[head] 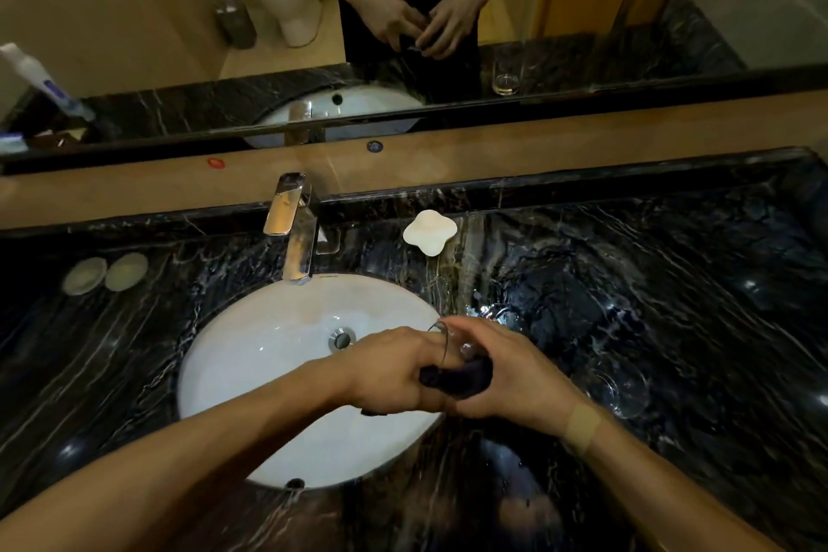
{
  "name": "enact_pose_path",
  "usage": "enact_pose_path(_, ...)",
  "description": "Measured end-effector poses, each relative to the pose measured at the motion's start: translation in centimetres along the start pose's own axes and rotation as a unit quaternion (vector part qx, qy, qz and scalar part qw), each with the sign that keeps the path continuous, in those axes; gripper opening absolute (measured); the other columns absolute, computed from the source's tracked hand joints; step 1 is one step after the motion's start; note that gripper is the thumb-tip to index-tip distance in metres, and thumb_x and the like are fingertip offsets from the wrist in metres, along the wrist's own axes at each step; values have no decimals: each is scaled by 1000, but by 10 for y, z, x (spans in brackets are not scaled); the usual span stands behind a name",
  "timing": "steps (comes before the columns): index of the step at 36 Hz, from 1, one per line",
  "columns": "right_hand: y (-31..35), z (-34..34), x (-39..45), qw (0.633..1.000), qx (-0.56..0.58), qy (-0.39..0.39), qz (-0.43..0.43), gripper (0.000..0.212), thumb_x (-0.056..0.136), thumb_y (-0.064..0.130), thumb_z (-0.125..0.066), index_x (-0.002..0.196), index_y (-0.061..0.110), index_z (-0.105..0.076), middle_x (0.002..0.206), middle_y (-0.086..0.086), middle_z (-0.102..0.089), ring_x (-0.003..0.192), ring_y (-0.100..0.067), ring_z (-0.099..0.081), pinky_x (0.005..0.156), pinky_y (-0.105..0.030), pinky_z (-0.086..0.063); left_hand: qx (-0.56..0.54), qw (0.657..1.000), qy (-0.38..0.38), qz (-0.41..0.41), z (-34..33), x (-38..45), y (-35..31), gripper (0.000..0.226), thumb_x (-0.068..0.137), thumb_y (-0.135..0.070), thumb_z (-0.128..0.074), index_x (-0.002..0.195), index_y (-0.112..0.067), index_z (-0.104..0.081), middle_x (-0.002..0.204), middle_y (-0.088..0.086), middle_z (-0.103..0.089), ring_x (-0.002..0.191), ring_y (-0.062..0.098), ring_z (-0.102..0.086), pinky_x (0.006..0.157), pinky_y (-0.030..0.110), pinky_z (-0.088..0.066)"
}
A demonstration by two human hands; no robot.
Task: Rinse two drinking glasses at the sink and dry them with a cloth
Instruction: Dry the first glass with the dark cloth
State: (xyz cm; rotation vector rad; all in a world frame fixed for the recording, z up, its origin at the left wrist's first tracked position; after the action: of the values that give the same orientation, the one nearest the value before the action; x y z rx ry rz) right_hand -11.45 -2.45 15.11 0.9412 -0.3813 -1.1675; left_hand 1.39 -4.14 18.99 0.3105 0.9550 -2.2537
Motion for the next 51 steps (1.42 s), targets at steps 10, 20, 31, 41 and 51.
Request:
enact_pose_path(10,5,22,0,966,199,166,-22,65,64,-12,-83,114,19,-56,100,15,-73,93,3,-66,83,-15,-49,286,950,-14,-121,38,-13,-30,35,95,-46,-52,129,-39,-56,140,-17,-48,96,29,-59,60,29,-30)
enact_pose_path(20,21,46,-2,990,-42,-125,48,79,61,51,-68,133,23,-53,120,9,-58,105,-9,-56,88,-19,-46,159,980,-122,-1,36,2,-19,42,88,-35,-62,129,-40,-57,137,-17,-53,105,21,-60,74,34,-51)
enact_pose_path(31,26,36,-7,928,-221,-257,154,68,61,2,-82,126,2,-60,118,-18,-63,104,-37,-63,82,-47,-56,-384,914,-88,103,12,6,-2,16,84,-32,-74,97,-28,-66,68,16,-59,58,34,-54,52,47,-44)
enact_pose_path(41,12,50,19,960,210,183,-19,76,61,-7,-87,126,15,-55,117,5,-69,111,-10,-64,96,-22,-46,216,971,-76,-63,44,-7,-24,36,93,-43,-57,129,-36,-58,134,-11,-57,94,21,-62,67,33,-49)
enact_pose_path(51,25,56,20,995,72,-18,60,70,58,18,-86,115,43,-53,99,27,-65,93,7,-61,77,-7,-43,346,931,-88,-74,54,-6,-28,50,89,-27,-52,138,-39,-47,145,-11,-46,83,31,-64,56,35,-44)
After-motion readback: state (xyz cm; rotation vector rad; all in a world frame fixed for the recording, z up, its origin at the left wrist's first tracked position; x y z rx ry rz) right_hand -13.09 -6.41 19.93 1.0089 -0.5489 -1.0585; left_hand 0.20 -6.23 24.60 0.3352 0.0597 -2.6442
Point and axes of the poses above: each hand's wrist, its own x-axis towards the middle knuckle, its own z-axis out of the back of the hand, y = z × x, the point moved 6 cm from there along x, towards the middle knuckle
